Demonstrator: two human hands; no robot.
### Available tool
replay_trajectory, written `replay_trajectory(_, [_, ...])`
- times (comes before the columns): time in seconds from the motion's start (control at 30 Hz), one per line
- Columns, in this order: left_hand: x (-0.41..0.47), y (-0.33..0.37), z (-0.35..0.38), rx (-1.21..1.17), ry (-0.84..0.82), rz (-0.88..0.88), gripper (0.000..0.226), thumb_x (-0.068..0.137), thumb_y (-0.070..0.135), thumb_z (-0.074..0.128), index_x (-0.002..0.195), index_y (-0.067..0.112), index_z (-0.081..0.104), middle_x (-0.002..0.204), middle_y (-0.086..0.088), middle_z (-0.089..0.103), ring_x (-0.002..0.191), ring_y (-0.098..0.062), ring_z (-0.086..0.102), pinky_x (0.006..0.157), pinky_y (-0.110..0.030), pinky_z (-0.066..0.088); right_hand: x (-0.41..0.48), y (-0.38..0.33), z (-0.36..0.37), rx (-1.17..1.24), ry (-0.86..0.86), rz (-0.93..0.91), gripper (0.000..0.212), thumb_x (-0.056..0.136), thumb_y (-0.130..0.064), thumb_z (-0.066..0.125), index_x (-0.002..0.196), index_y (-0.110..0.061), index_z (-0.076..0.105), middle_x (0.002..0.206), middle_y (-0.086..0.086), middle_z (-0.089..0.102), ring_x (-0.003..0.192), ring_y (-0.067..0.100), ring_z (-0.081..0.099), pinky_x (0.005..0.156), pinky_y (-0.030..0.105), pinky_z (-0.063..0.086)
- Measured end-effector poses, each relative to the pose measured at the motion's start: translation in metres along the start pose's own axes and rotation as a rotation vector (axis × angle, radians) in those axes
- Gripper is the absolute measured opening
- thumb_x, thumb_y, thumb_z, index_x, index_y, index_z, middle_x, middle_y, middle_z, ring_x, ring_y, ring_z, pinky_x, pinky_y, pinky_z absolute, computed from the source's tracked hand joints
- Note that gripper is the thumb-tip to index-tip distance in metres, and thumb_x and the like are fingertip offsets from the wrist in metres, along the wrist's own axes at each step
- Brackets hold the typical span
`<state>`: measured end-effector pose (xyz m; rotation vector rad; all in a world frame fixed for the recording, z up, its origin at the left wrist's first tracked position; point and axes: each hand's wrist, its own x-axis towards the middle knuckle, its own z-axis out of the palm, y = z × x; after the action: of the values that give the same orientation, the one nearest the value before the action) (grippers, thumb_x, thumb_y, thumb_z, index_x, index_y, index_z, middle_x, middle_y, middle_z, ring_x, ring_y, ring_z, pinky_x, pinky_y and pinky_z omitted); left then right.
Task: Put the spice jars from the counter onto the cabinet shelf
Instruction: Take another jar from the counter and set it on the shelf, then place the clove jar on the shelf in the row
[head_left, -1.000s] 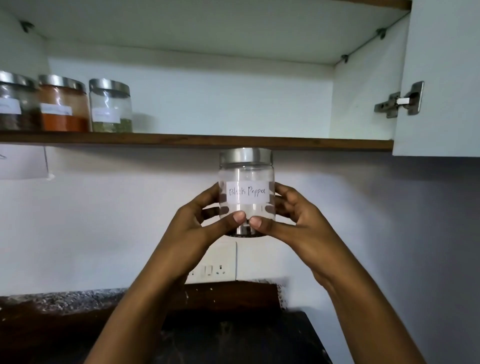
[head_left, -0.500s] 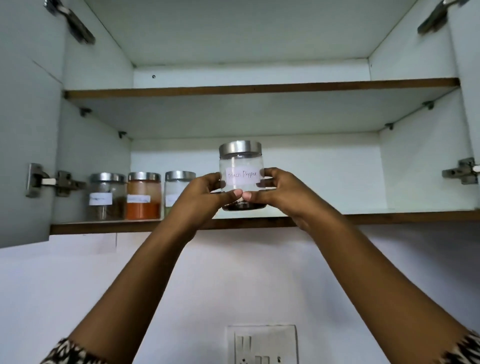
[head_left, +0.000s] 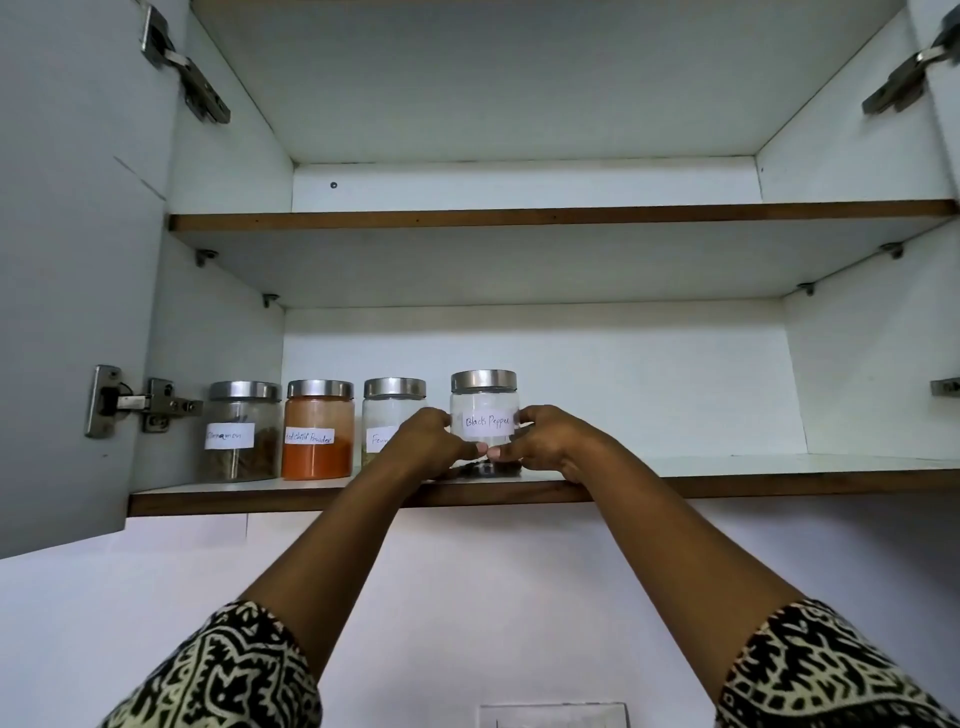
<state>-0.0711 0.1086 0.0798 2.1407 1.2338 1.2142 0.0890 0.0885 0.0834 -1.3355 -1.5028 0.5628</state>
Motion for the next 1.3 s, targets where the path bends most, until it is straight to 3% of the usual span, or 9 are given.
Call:
replay_trajectory(0.2, [0.013,-0.007,0.005,0.053,0.066,-0.032,0.054,0.076,0.031,0.077,0.116,0.001,0.058,0.113,-0.013,0.065,0.101,-0.027,0.062,0.086,-0.035,0.049,0.016,0.005,0.004,0.007,-0.013,0.045,0.079,0.070,-0.002,0.078,0.138,-0.007,0.039,0.132,0.011,0.056,0.120,0.025,0.054,0.105,0.041,0.043])
replay_trajectory(0.33, [0.020,-0.010,0.007,0.114,0.071,-0.044,0.048,0.077,0.033,0.076,0.109,0.002,0.059,0.108,-0.014,0.066,0.095,-0.026,0.062,0.074,-0.030,0.045,0.023,0.006,0.008,-0.016,-0.009,0.064,0.072,0.074,-0.001,0.075,0.137,-0.006,0.040,0.132,0.011,0.057,0.121,0.025,0.054,0.106,0.040,0.042])
replay_trajectory(0.5, [0.025,-0.012,0.011,0.199,0.120,-0.020,0.041,0.081,0.033,0.072,0.106,0.003,0.058,0.104,-0.013,0.065,0.087,-0.024,0.058,0.072,-0.028,0.042,0.036,0.008,0.013,-0.119,-0.001,0.066,0.064,0.073,-0.010,0.078,0.128,-0.004,0.048,0.127,0.011,0.060,0.119,0.027,0.056,0.104,0.042,0.044])
replay_trajectory(0.8, [0.016,-0.012,0.022,0.284,0.268,0.016,0.033,0.084,0.024,0.069,0.107,0.004,0.058,0.111,-0.016,0.065,0.101,-0.032,0.062,0.082,-0.035,0.049,0.028,0.002,0.019,-0.332,0.009,0.079,0.065,0.078,-0.033,0.074,0.131,-0.004,0.048,0.127,0.010,0.058,0.116,0.026,0.057,0.105,0.039,0.042])
replay_trajectory(0.97, [-0.001,-0.004,0.018,0.271,0.311,0.028,0.024,0.085,0.015,0.065,0.106,0.003,0.060,0.110,-0.017,0.066,0.100,-0.032,0.063,0.081,-0.035,0.050,-0.003,-0.015,0.026,-0.512,0.082,0.103,0.053,0.080,-0.041,0.069,0.114,-0.003,0.054,0.100,0.008,0.055,0.092,0.024,0.054,0.074,0.028,0.039])
replay_trajectory(1.03, [-0.010,-0.005,0.016,0.222,0.315,0.033,0.025,0.085,0.015,0.066,0.107,0.003,0.061,0.111,-0.017,0.067,0.100,-0.031,0.063,0.082,-0.035,0.050,-0.016,-0.016,0.027,-0.475,0.140,0.066,0.053,0.079,-0.035,0.072,0.116,-0.003,0.052,0.109,0.011,0.057,0.103,0.027,0.058,0.076,0.029,0.043])
replay_trajectory(1.13, [-0.038,-0.014,0.016,0.043,0.345,0.177,0.037,0.087,0.014,0.064,0.123,0.007,0.059,0.122,-0.010,0.065,0.109,-0.025,0.062,0.092,-0.031,0.047,-0.045,-0.009,0.029,-0.395,0.254,-0.090,0.064,0.079,-0.028,0.073,0.130,-0.001,0.047,0.128,0.014,0.057,0.116,0.027,0.056,0.095,0.034,0.045])
replay_trajectory(1.2, [-0.063,-0.022,0.018,-0.096,0.380,0.328,0.038,0.088,0.014,0.063,0.125,0.011,0.059,0.123,-0.004,0.065,0.110,-0.016,0.061,0.092,-0.026,0.048,-0.073,-0.003,0.035,-0.281,0.331,-0.234,0.060,0.078,-0.022,0.074,0.131,-0.006,0.049,0.128,0.010,0.059,0.116,0.021,0.057,0.098,0.030,0.045])
replay_trajectory(1.3, [-0.105,-0.041,0.030,-0.226,0.364,0.405,0.031,0.086,0.013,0.065,0.117,0.013,0.064,0.109,0.005,0.068,0.097,-0.007,0.062,0.079,-0.015,0.048,-0.122,0.022,0.049,-0.164,0.365,-0.325,0.047,0.079,-0.016,0.073,0.122,-0.010,0.058,0.118,0.004,0.065,0.106,0.014,0.061,0.091,0.021,0.047])
